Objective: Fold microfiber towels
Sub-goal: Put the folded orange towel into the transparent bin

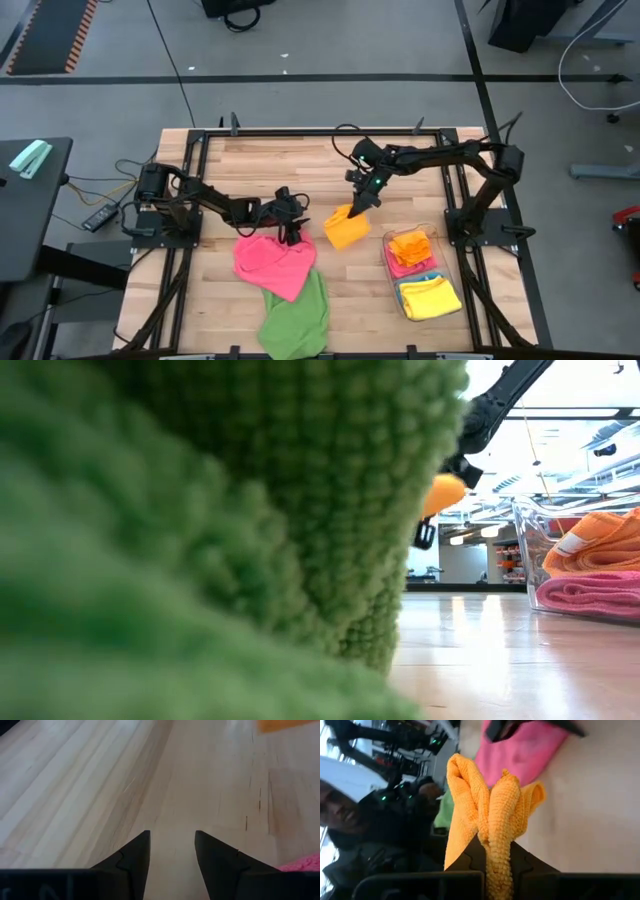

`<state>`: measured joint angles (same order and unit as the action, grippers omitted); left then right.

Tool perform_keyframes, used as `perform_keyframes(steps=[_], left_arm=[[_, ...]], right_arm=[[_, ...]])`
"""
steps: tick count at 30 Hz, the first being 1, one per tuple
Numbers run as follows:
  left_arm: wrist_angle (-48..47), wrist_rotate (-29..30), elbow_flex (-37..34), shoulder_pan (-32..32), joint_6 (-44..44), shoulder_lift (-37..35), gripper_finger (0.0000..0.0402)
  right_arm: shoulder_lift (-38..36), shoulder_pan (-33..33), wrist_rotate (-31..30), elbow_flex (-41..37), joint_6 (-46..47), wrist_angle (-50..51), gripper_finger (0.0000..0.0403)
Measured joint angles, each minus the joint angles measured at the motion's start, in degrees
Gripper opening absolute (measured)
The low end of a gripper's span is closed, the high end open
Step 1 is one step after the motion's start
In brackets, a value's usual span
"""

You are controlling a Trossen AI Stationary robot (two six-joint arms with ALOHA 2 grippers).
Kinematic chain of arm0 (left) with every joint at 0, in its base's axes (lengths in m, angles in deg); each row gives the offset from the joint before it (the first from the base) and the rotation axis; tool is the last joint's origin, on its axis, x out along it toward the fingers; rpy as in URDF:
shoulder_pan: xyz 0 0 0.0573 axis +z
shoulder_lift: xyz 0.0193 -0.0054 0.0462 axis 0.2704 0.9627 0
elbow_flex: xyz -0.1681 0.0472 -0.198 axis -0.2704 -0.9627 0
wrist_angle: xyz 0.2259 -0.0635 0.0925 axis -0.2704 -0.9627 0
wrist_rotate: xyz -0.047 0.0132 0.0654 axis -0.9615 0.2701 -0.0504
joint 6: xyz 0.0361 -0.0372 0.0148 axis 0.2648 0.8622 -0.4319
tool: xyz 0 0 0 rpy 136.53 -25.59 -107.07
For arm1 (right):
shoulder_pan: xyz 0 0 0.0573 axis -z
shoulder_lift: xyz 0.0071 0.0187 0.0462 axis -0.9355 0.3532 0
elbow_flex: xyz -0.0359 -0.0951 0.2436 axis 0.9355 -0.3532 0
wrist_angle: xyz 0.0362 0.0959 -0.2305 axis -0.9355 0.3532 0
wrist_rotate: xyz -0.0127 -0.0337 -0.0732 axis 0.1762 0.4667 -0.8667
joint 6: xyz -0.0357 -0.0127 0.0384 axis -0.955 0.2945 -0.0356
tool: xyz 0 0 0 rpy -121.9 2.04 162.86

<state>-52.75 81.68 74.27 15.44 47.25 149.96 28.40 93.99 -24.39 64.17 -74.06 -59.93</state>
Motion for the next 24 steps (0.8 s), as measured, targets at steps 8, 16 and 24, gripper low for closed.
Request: perform_keyframes(steps=[8, 16, 24], left_arm=[[-0.01, 0.00, 0.00, 0.00, -0.12, -0.01, 0.0165], [0.00, -0.01, 0.02, 0.00, -0.06, -0.01, 0.0164], [-0.81, -0.12, 0.02, -0.64, 1.45, -0.01, 0.0162]], right_arm=[[-8.65, -6.31, -1.75, 0.02, -0.65, 7.56, 0.0025], [-15.29, -16.03, -8.43, 0.02, 1.82, 14.89, 0.0025], [-22.48, -25.35, -19.67, 0.02, 11.57, 15.89, 0.0025]])
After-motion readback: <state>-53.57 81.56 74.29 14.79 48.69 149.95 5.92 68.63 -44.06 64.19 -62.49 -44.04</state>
